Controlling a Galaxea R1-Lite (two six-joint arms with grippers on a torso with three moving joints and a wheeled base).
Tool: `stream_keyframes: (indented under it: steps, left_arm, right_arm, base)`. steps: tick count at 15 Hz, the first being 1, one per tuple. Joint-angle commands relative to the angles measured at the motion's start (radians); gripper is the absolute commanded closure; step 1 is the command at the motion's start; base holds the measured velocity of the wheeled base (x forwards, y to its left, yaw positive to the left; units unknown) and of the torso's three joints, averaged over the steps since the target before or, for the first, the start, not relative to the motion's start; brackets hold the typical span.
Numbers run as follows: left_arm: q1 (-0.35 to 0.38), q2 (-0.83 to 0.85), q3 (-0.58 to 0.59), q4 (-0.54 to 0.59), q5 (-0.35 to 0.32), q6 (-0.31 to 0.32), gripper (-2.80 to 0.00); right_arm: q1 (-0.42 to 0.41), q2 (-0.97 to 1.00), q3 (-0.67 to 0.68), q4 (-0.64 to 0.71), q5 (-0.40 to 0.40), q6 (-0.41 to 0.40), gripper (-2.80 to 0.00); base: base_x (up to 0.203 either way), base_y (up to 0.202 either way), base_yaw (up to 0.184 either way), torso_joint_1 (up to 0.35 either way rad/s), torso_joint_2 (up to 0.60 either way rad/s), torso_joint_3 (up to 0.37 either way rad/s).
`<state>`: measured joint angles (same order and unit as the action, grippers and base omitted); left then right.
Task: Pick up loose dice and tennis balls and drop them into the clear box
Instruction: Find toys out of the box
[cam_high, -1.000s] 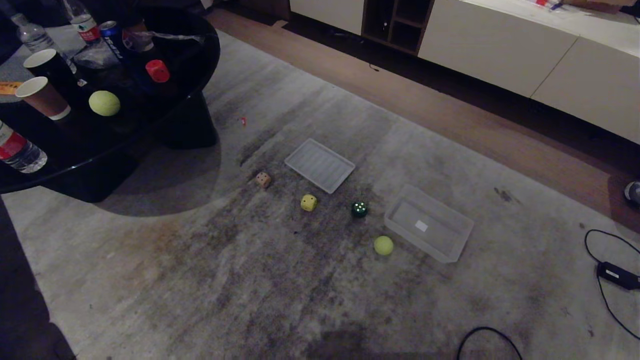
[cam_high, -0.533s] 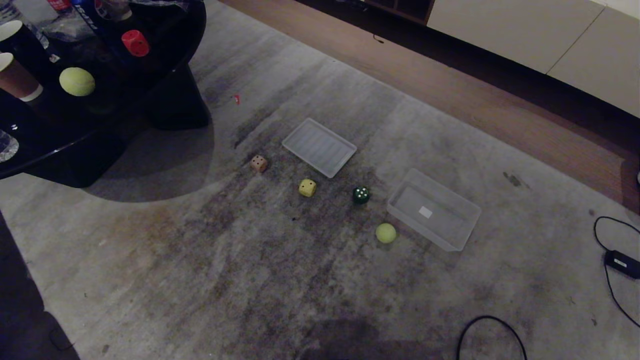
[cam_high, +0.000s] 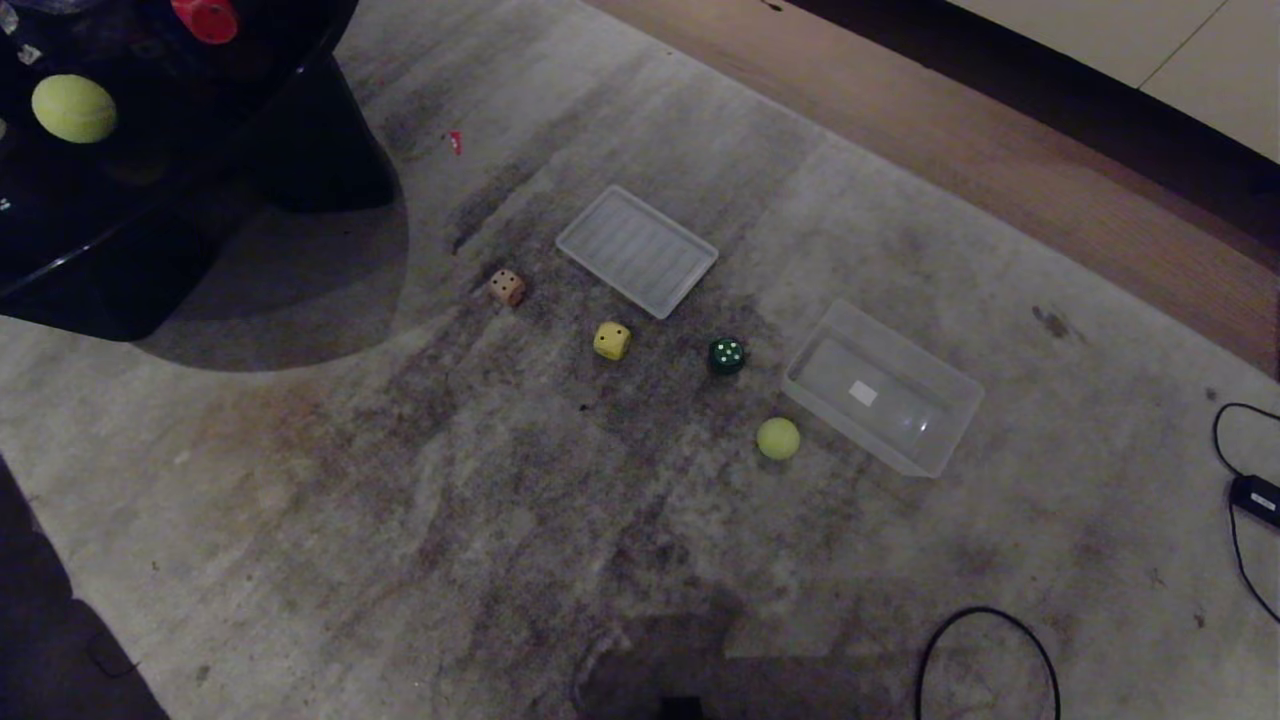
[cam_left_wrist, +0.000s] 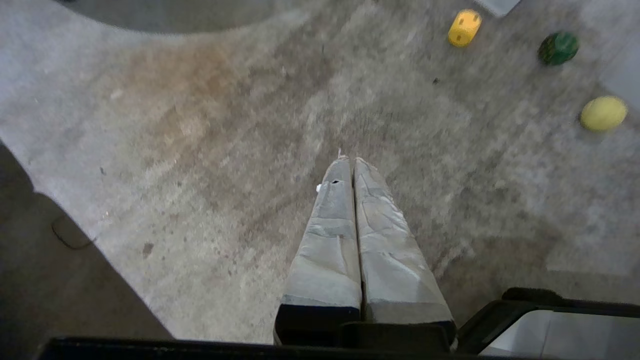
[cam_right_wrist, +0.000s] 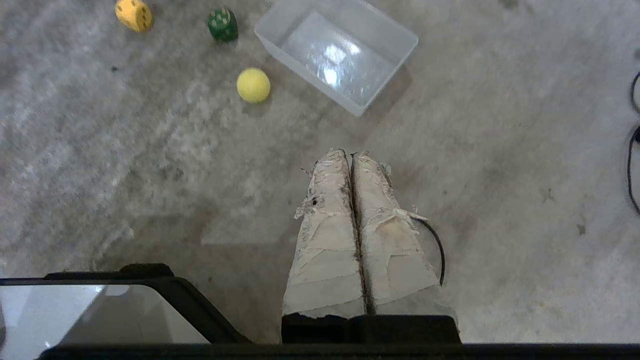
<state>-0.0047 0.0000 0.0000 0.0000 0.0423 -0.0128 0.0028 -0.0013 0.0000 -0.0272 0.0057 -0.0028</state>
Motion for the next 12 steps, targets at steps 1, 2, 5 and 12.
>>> stream_keyframes:
  steps: [1,2,5,12]
  left_arm:
    - [0.000,0.002,0.002,0.000,0.002,-0.001,0.00]
    - [0.000,0.002,0.002,0.000,0.001,-0.001,0.00]
    - [0.000,0.002,0.002,0.000,0.001,-0.001,0.00]
    - [0.000,0.002,0.002,0.000,0.001,-0.001,0.00]
  right_arm:
    - [0.000,0.001,0.011,0.000,0.000,0.000,0.00]
    - [0.000,0.001,0.011,0.000,0.000,0.000,0.00]
    - [0.000,0.001,0.011,0.000,0.000,0.000,0.00]
    - [0.000,0.001,0.011,0.000,0.000,0.000,0.00]
  base:
    - [0.000,0.000,0.000,0.002,0.00,-0.199]
    - [0.000,0.000,0.000,0.002,0.00,-0.188]
    - [0.000,0.000,0.000,0.001,0.00,-0.197]
    - [0.000,0.000,0.000,0.002,0.00,-0.196]
